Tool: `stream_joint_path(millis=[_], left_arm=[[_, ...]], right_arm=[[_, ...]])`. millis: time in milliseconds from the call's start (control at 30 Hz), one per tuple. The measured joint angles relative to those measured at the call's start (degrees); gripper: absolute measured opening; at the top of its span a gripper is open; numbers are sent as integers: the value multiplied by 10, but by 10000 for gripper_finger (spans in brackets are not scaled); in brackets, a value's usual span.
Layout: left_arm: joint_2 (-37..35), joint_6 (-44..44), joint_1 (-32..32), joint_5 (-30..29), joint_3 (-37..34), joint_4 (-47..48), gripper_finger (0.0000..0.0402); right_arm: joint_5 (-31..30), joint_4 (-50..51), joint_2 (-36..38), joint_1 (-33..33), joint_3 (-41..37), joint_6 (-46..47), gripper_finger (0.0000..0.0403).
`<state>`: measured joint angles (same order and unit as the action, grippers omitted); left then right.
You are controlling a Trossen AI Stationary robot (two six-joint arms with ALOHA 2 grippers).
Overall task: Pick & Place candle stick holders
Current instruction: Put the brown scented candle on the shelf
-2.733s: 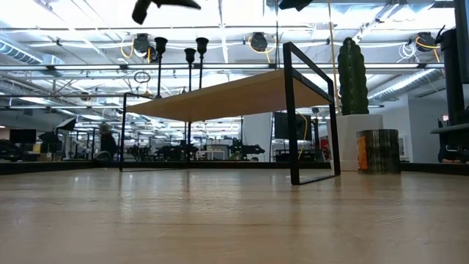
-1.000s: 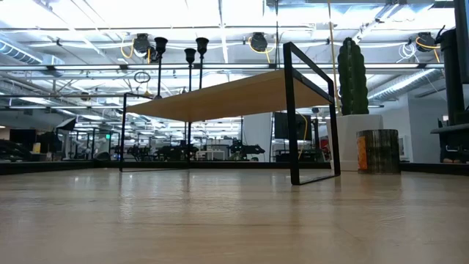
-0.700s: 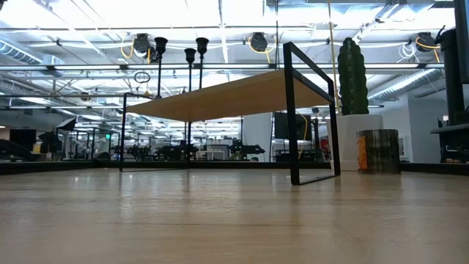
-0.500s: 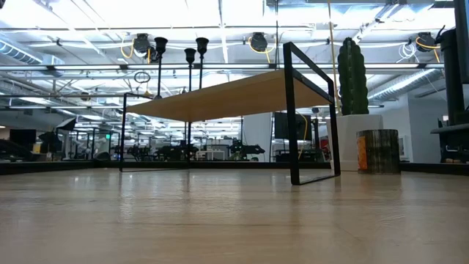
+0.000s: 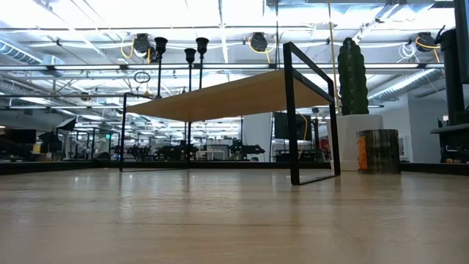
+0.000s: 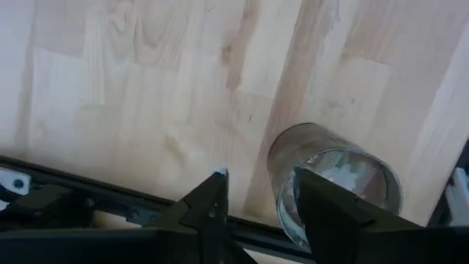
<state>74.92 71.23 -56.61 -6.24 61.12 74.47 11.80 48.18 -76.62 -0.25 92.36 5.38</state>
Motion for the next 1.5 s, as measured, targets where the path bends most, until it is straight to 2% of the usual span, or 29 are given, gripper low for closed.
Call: stream_joint_path(millis=[167,667,1367,1500], left_arm=[[17,-6,0,2,0,-9,180],[31,-22,-1,32,-1,-16,182],[29,-31,0,60,-110,-166,182],[29,-33,0,63,-110,-166,163]], right_arm=[[0,0,0,0,0,15,93],[2,-2,0,19,0,18,93],[0,-4,0,49,0,34,93],[0,-9,0,49,0,34,93]])
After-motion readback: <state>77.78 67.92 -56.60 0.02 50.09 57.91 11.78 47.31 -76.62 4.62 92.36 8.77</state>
